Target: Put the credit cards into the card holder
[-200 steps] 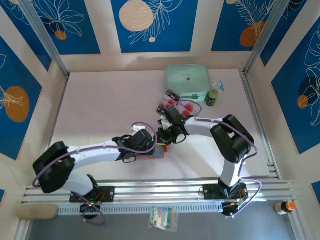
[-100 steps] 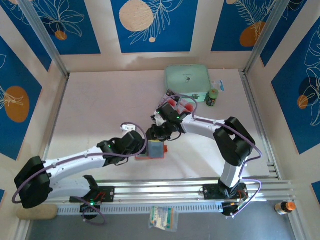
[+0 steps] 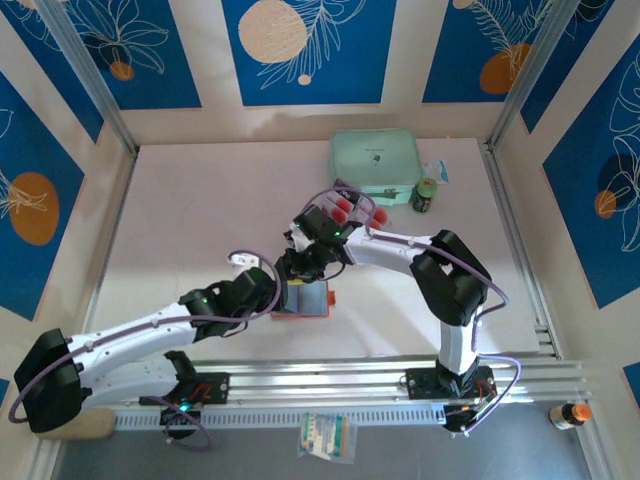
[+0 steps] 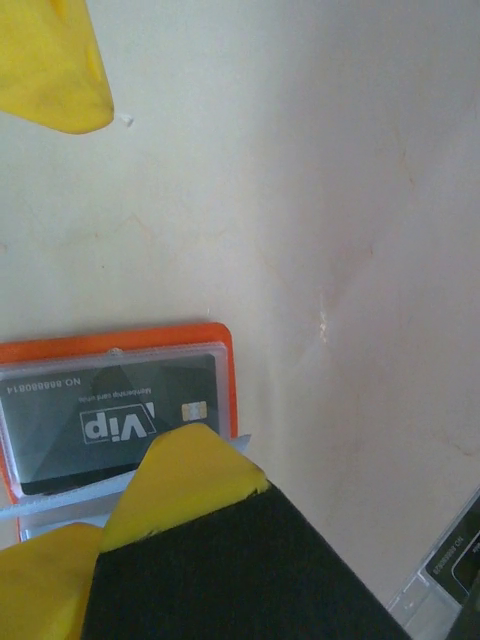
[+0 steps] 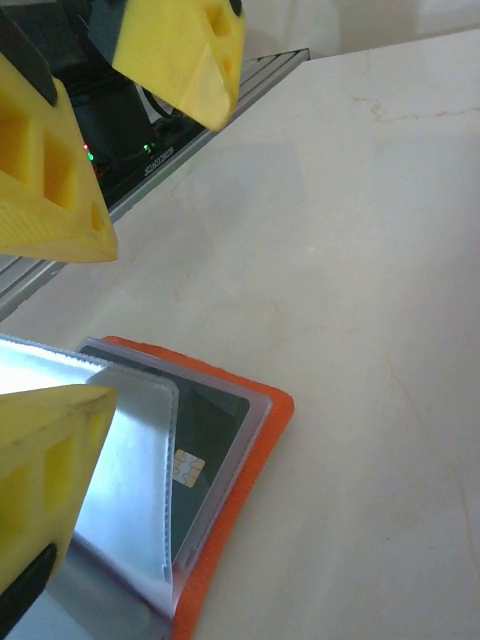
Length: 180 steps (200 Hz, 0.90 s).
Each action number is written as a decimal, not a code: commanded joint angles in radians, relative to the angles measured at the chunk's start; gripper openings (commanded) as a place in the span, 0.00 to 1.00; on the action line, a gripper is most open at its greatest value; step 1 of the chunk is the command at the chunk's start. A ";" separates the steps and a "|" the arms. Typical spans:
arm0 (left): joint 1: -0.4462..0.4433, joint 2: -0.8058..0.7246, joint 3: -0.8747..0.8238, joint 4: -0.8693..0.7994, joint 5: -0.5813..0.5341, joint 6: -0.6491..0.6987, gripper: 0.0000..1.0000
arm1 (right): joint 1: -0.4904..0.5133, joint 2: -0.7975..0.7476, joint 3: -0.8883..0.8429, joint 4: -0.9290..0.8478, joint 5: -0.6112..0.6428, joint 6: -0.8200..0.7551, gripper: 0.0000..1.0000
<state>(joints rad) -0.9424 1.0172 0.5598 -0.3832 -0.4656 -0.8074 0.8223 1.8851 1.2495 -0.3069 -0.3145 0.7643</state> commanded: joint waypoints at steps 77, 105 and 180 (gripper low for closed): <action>0.021 -0.017 -0.040 -0.015 -0.013 0.000 1.00 | 0.012 0.119 0.043 0.063 -0.058 0.088 0.37; 0.028 0.030 -0.034 0.009 0.000 0.017 1.00 | 0.003 0.104 0.041 0.071 -0.066 0.093 0.36; 0.032 0.216 0.009 0.093 0.039 0.051 1.00 | -0.044 0.020 0.002 0.093 -0.074 0.108 0.36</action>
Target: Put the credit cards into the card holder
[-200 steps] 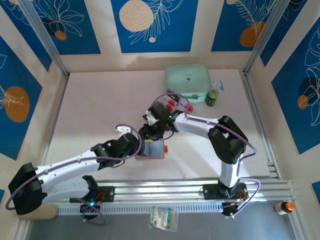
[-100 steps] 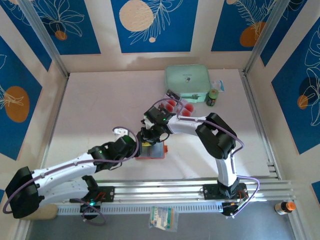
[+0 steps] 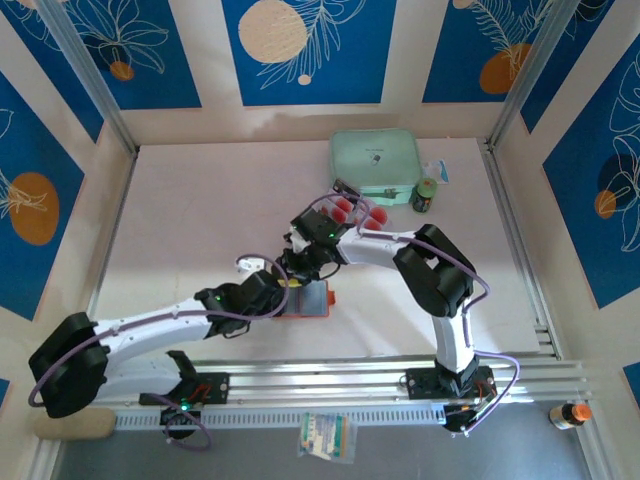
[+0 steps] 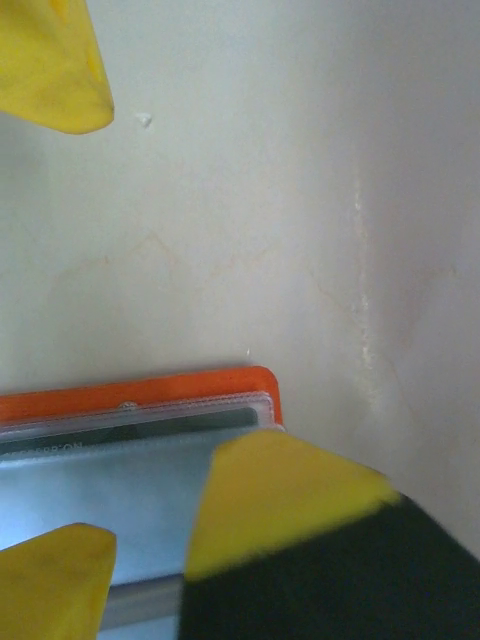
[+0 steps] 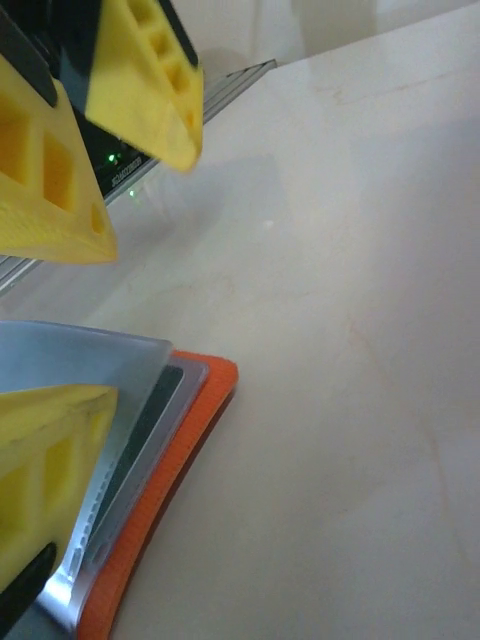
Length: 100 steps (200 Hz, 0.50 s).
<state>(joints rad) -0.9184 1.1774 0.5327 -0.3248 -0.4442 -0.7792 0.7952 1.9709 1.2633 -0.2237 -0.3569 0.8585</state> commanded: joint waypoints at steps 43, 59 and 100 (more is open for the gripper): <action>0.010 0.137 0.057 0.029 0.007 0.016 1.00 | -0.053 -0.170 -0.106 -0.001 0.002 -0.005 0.36; 0.010 0.137 0.053 0.018 0.000 0.002 1.00 | -0.066 -0.219 -0.147 -0.029 0.038 -0.032 0.36; 0.009 0.125 0.035 -0.009 -0.021 -0.030 1.00 | -0.079 -0.300 -0.194 -0.171 0.171 -0.148 0.36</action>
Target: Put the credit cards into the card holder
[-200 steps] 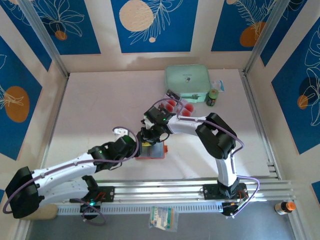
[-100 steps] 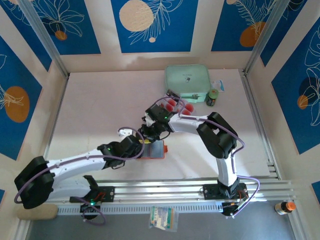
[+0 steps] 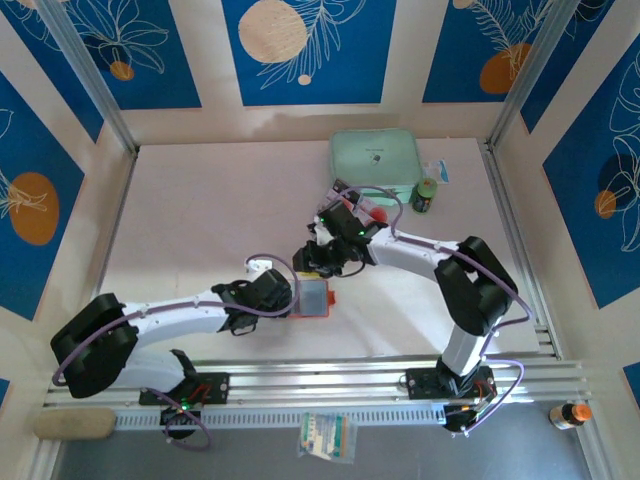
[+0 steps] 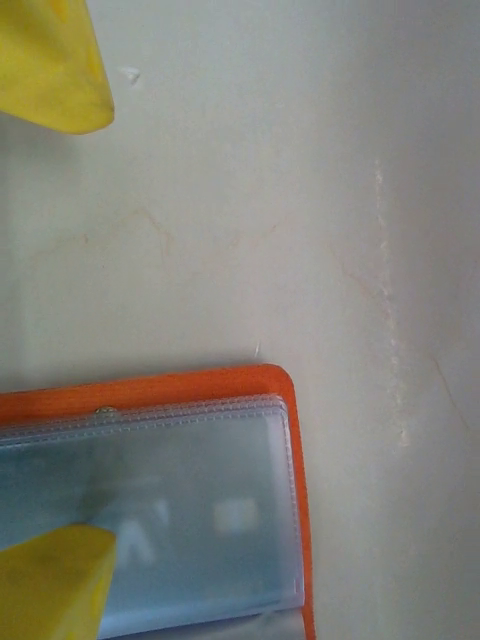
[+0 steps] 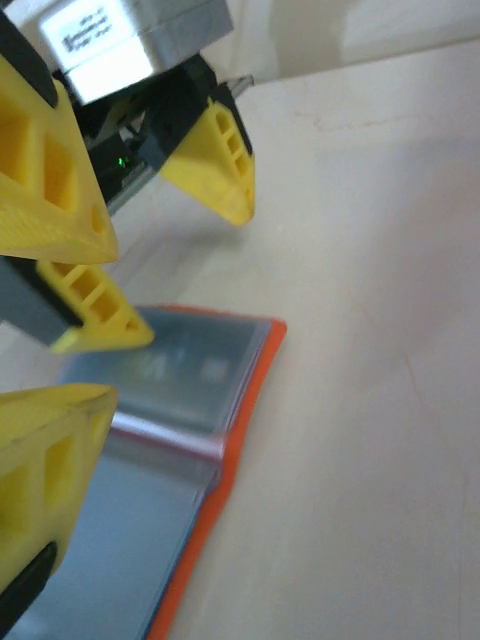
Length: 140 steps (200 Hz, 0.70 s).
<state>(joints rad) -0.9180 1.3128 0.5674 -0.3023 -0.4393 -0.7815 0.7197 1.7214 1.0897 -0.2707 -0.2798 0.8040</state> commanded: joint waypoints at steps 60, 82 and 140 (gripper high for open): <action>0.010 0.010 -0.011 -0.040 -0.024 -0.042 1.00 | 0.010 -0.120 -0.055 -0.294 0.315 -0.211 0.36; 0.010 0.005 -0.023 -0.041 -0.022 -0.054 1.00 | 0.025 -0.115 -0.049 -0.335 0.374 -0.225 0.37; 0.010 -0.022 -0.037 -0.038 -0.022 -0.059 1.00 | 0.079 -0.039 -0.018 -0.375 0.432 -0.231 0.38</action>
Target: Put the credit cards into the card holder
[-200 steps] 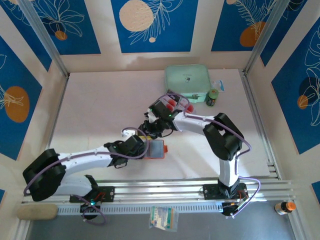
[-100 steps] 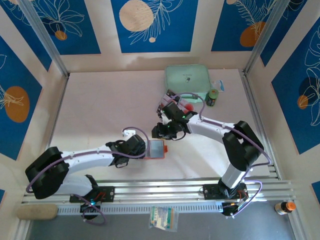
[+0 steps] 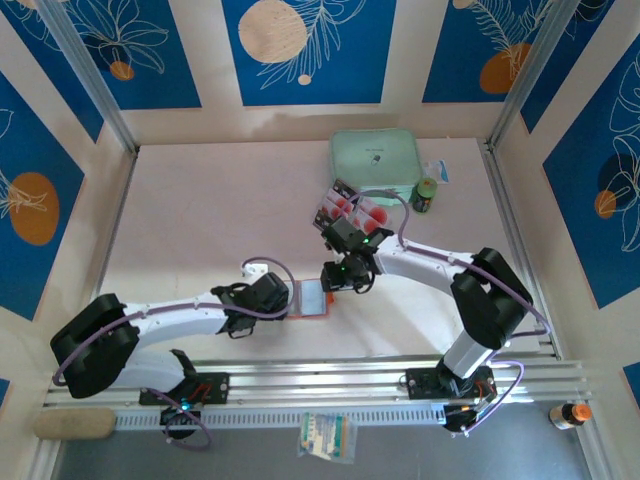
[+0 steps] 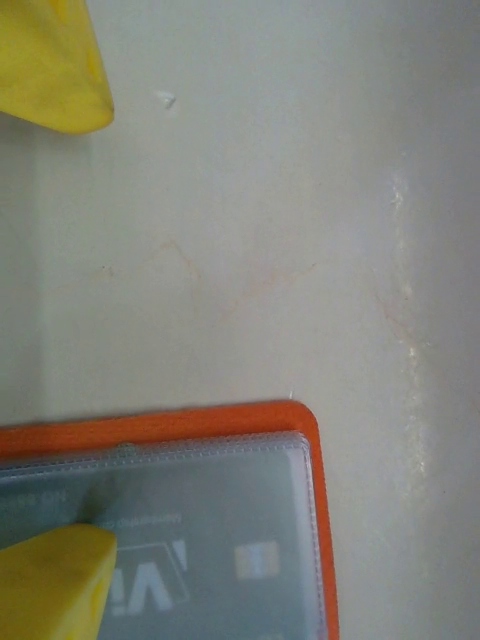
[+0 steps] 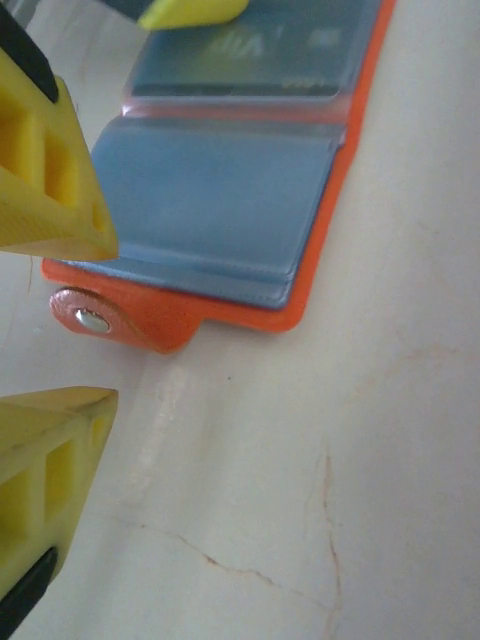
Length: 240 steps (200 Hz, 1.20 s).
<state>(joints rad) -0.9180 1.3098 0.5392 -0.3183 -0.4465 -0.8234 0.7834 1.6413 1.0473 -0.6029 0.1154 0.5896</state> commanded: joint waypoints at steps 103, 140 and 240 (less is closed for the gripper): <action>0.010 -0.023 0.099 -0.025 0.002 0.075 1.00 | -0.007 0.037 -0.022 -0.011 0.043 -0.016 0.00; 0.010 0.035 0.169 -0.003 0.031 0.125 1.00 | -0.021 0.016 -0.045 -0.011 0.046 -0.013 0.00; 0.009 0.101 0.114 0.040 0.067 0.092 1.00 | -0.071 -0.064 -0.126 -0.003 0.029 0.008 0.05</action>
<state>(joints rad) -0.9173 1.4178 0.6857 -0.2798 -0.3855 -0.7174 0.7258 1.6112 0.9287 -0.5945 0.1539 0.5838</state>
